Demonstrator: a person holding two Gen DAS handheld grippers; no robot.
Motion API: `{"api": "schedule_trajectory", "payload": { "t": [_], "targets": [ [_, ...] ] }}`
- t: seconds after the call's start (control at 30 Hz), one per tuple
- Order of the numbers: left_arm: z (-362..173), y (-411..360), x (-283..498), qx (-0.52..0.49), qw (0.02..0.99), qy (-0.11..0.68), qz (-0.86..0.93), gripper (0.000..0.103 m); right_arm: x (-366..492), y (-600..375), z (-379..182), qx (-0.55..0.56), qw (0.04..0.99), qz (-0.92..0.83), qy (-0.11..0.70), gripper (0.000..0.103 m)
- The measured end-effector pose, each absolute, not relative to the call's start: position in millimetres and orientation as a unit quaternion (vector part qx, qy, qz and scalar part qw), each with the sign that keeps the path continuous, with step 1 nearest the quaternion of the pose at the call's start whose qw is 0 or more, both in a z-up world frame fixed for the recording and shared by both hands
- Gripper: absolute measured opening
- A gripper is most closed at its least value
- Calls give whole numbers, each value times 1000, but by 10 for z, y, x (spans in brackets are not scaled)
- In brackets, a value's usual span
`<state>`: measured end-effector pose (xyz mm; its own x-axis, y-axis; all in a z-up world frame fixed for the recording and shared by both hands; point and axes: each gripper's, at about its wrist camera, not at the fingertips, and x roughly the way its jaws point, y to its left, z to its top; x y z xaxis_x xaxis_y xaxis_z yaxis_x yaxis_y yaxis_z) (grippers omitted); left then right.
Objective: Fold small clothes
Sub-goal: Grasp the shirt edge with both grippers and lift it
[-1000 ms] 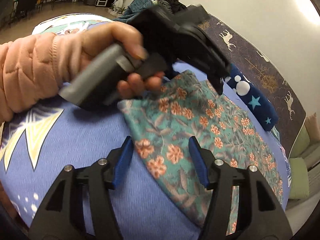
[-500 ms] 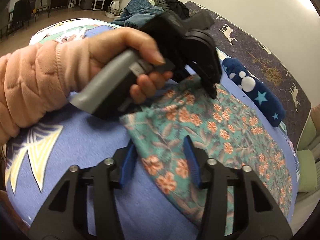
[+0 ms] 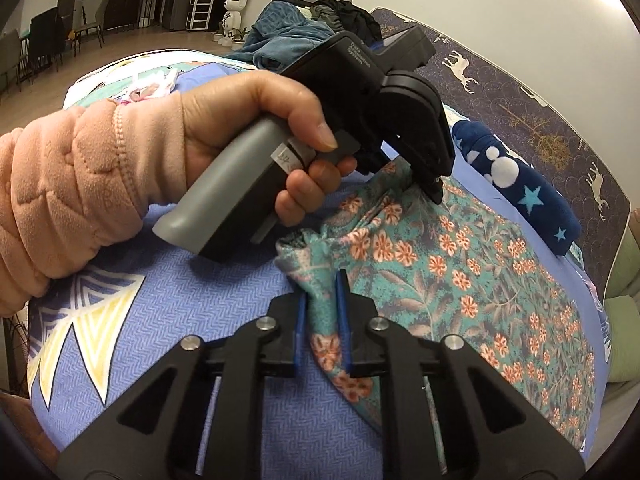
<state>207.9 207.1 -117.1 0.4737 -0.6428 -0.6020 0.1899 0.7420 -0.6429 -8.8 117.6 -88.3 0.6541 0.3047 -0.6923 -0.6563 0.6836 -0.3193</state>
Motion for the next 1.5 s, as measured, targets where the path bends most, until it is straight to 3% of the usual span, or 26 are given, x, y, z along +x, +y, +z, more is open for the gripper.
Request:
{"api": "schedule_trajectory", "payload": {
  "t": [0.1,0.17,0.23,0.27,0.3,0.37,0.5,0.63,0.83,1.5],
  "targets": [
    [-1156,2091,2079,-248,824,441,-256,21,-101,1200,-903,-289,864,274,310,21],
    [-1154,2080,2096,-248,824,442,-255,21,-117,1261,-930,-298,862,269,310,35],
    [-1138,2044,2117,-241,825,443,-256,21,-152,1362,-972,-322,861,258,299,41],
    [-1128,2024,2131,-238,825,444,-255,20,-154,1392,-983,-330,861,254,293,41],
    [-1121,2010,2141,-238,825,445,-253,14,-152,1412,-988,-333,861,252,290,39],
    [-1097,2001,2156,-241,823,448,-252,10,-99,1399,-974,-326,865,244,293,12],
    [-957,1969,2146,-243,827,442,-248,9,-33,1096,-682,-237,890,265,287,10],
    [-742,1879,2154,-258,827,431,-253,9,-148,893,-448,-228,909,255,239,10],
    [-452,1558,2165,-240,837,425,-246,9,-150,490,-221,-174,926,243,230,10],
    [-235,-113,2383,-144,841,460,-247,8,62,-1306,-138,20,948,196,252,10]
  ]
}}
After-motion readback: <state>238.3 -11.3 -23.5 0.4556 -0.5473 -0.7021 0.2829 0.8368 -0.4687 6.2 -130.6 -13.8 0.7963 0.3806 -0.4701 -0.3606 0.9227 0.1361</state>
